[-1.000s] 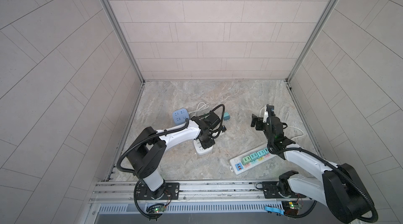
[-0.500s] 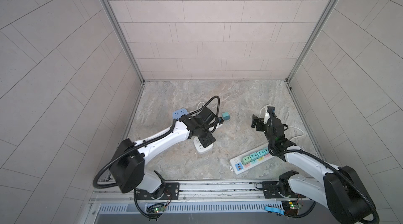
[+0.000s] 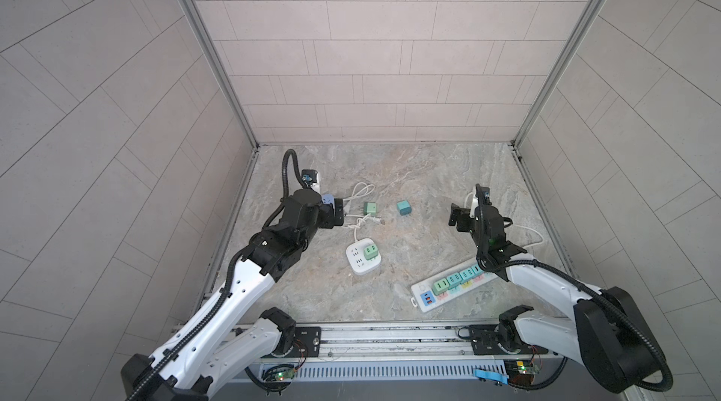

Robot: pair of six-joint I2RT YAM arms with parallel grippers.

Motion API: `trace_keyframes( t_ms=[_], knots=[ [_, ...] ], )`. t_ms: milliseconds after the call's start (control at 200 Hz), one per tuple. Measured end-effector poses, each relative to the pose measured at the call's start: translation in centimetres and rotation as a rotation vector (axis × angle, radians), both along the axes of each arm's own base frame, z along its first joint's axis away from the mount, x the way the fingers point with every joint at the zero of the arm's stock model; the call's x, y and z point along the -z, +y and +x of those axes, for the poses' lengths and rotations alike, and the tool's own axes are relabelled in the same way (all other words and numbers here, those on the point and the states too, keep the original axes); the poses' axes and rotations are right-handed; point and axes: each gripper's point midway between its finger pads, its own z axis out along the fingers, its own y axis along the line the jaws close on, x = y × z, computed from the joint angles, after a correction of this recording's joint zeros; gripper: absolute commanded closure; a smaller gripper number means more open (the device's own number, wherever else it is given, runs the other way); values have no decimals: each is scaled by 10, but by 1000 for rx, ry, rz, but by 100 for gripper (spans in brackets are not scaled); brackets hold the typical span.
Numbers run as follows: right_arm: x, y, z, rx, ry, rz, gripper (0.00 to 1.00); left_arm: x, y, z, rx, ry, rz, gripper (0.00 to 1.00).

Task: Insert the plug
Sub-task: 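Lift the left gripper away while the right gripper moves toward the teal adapter, then grasp the loose teal adapter with the right gripper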

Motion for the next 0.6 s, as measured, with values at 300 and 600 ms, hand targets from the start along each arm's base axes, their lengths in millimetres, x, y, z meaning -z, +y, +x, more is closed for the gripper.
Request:
trace_keyframes(
  t_ms=[300,600],
  knots=[
    [-59,74,42,-159,-5,30,9,67,29,-23,-75,13,46,5],
    [2,163,99,-306,245,-74,11,115,45,-26,-131,63,127,12]
  ],
)
